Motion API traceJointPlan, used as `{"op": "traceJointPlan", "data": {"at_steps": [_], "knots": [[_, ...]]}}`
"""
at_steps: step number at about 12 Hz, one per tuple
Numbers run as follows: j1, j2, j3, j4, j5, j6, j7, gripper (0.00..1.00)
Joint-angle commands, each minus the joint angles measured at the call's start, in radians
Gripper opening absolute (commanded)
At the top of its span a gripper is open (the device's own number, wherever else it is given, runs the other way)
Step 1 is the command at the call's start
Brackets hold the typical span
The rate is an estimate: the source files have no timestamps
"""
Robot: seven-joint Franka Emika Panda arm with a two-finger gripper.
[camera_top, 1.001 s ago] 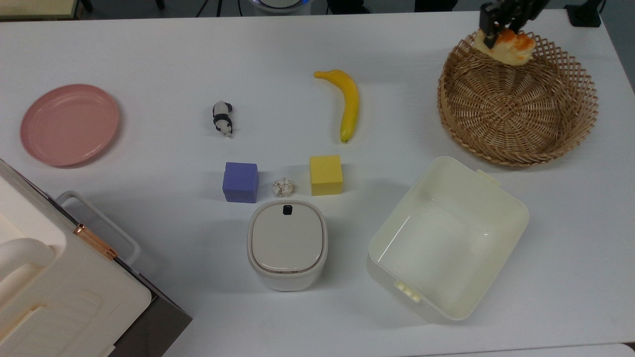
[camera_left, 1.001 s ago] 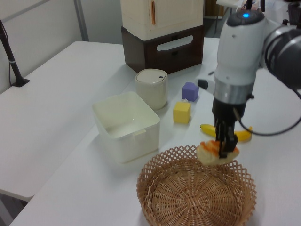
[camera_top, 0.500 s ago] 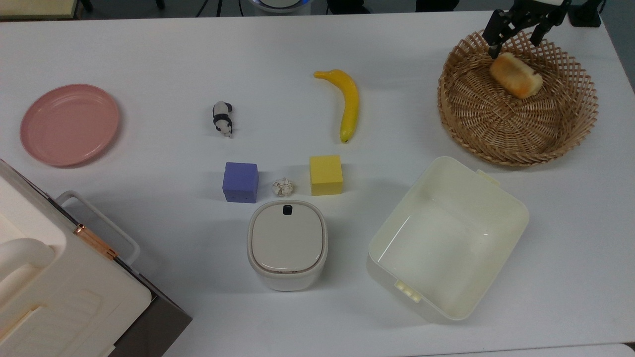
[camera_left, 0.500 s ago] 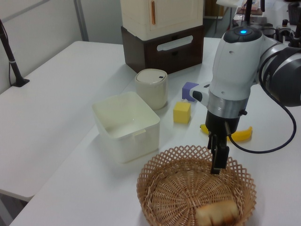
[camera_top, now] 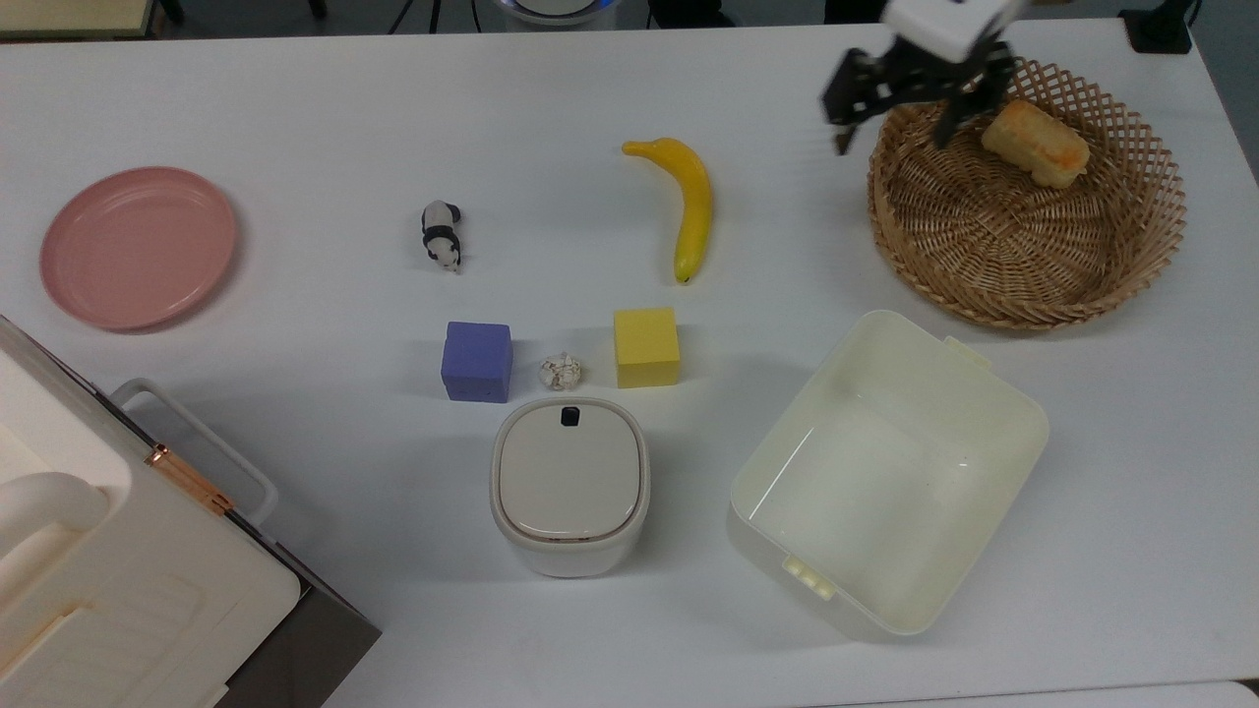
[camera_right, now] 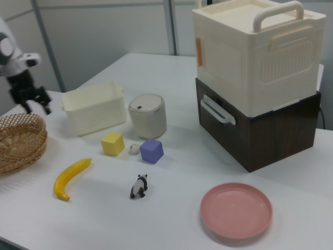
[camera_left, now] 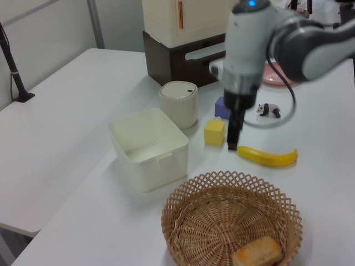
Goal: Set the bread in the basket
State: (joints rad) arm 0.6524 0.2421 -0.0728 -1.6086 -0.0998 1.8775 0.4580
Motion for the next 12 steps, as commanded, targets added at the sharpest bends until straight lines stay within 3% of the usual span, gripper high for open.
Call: {"op": "traceJointPlan", "data": {"at_steps": [1,7,12], "knots": [[-0.173,-0.059,0.005,-0.002,-0.018,-0.096,-0.143,1.0],[-0.483,-0.194,0.005,-0.005,-0.006,-0.274,-0.452,1.0],[-0.543,-0.219,-0.001,-0.004,0.015,-0.31,-0.427,1.0]]}}
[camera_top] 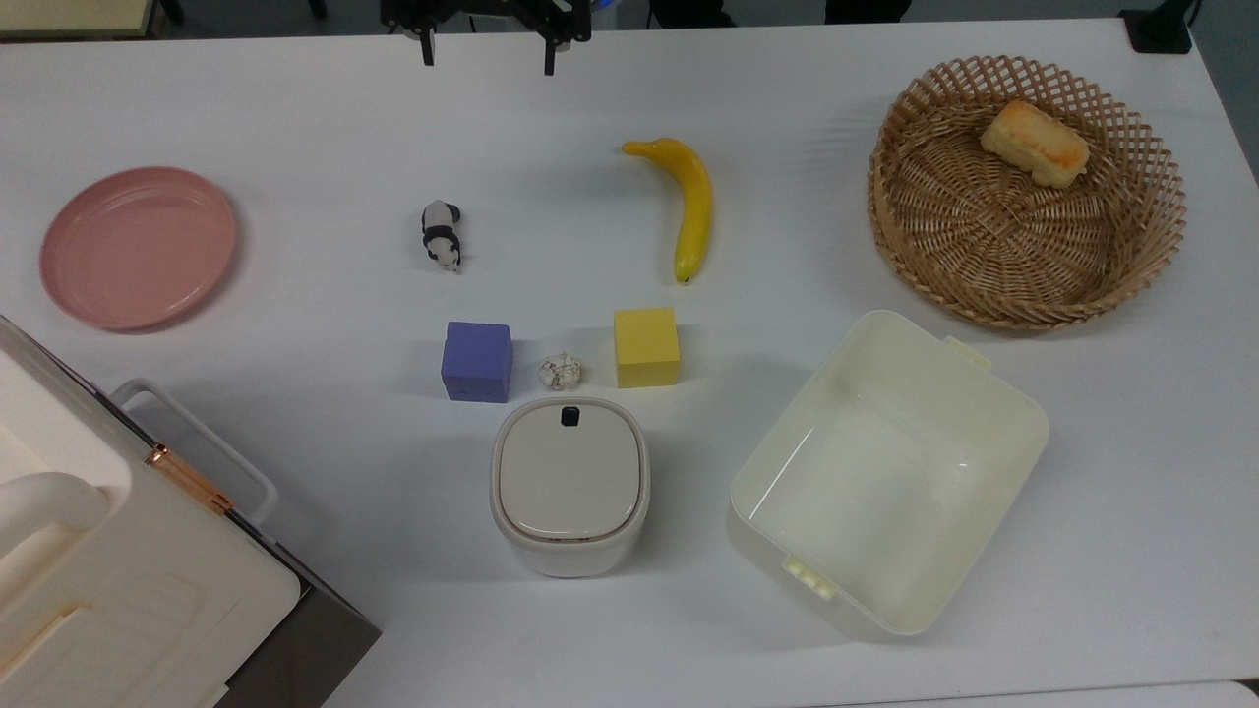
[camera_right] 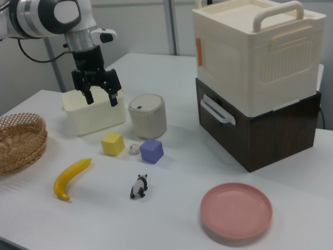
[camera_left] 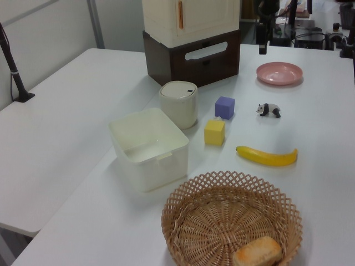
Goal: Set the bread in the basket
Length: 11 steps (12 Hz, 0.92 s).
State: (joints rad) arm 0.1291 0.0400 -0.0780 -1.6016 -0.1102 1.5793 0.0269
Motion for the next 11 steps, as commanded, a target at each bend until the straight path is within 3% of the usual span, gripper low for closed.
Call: {"op": "traceJointPlan", "data": {"at_steps": [1,11], "knots": [[-0.029,-0.022,0.003,-0.009,0.027,-0.01,0.002,1.0],[-0.032,-0.022,-0.002,0.008,0.027,-0.002,0.004,1.0]]}}
